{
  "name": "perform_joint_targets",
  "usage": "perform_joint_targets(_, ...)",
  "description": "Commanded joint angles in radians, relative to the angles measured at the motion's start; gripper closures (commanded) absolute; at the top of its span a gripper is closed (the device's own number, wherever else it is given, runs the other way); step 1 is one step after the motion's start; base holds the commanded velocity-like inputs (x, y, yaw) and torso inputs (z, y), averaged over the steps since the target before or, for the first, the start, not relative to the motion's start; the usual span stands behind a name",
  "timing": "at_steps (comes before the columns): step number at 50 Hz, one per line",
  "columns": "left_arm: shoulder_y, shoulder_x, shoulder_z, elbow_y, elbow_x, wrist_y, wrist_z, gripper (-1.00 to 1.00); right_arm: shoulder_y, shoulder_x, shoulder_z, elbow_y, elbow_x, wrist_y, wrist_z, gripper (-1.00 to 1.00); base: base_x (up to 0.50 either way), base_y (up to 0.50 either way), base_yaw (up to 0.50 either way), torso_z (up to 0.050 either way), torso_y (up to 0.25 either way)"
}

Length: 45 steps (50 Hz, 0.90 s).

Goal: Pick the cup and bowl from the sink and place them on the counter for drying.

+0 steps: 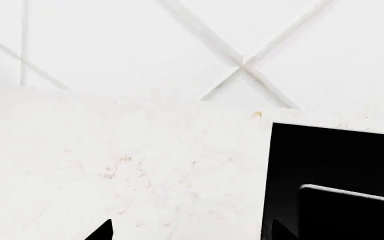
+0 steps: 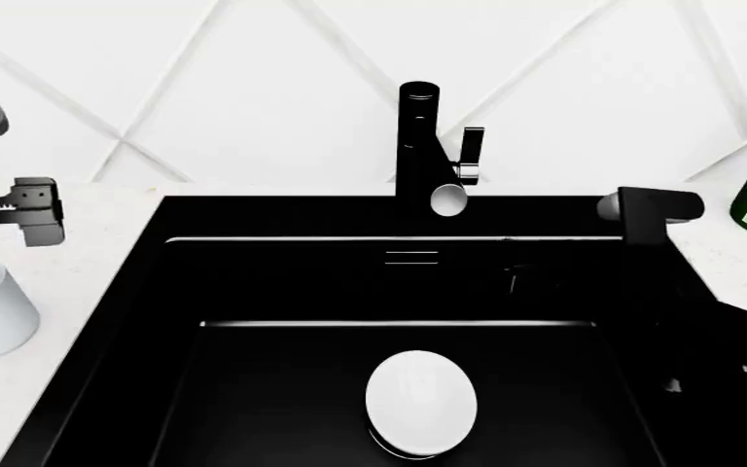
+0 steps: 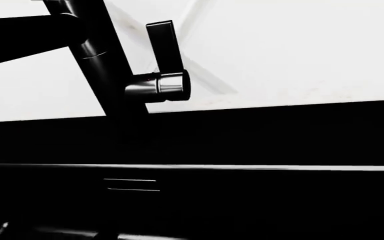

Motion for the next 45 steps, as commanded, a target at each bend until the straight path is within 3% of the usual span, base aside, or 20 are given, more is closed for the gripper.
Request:
perform_joint_targets(1, -0.051, 0.034, -0.027, 0.132, -0.123, -0.028, 0.04, -1.0, 0.076, -0.019, -0.016, 0.076, 0.106, 0.164, 0.01, -1.0, 0.0, 0.0, 0.0, 0.0, 0.0)
perform_joint_targets(10, -0.03, 0.07, -0.054, 0.216, -0.18, 0.018, 0.062, -1.0, 0.231, -0.061, -0.148, 0.278, 0.038, 0.225, -0.047, -1.0, 0.0, 0.0, 0.0, 0.0, 0.0)
perform_joint_targets(17, 0.055, 0.091, -0.061, 0.287, -0.224, 0.033, 0.051, -1.0, 0.332, -0.104, -0.32, 0.486, -0.087, 0.164, -0.196, -1.0, 0.0, 0.0, 0.0, 0.0, 0.0)
perform_joint_targets(24, 0.05, 0.117, -0.086, 0.306, -0.27, 0.04, 0.009, -1.0, 0.435, -0.158, -0.455, 0.694, -0.172, 0.123, -0.356, -1.0, 0.0, 0.0, 0.0, 0.0, 0.0)
perform_joint_targets(35, 0.046, 0.141, -0.11, 0.333, -0.334, 0.053, -0.021, -1.0, 0.493, -0.257, -0.59, 0.977, -0.274, 0.017, -0.526, -1.0, 0.0, 0.0, 0.0, 0.0, 0.0)
perform_joint_targets(45, 0.073, 0.135, -0.088, 0.368, -0.269, 0.106, 0.028, -1.0, 0.508, -0.346, -0.668, 1.211, -0.351, -0.128, -0.654, -1.0, 0.0, 0.0, 0.0, 0.0, 0.0)
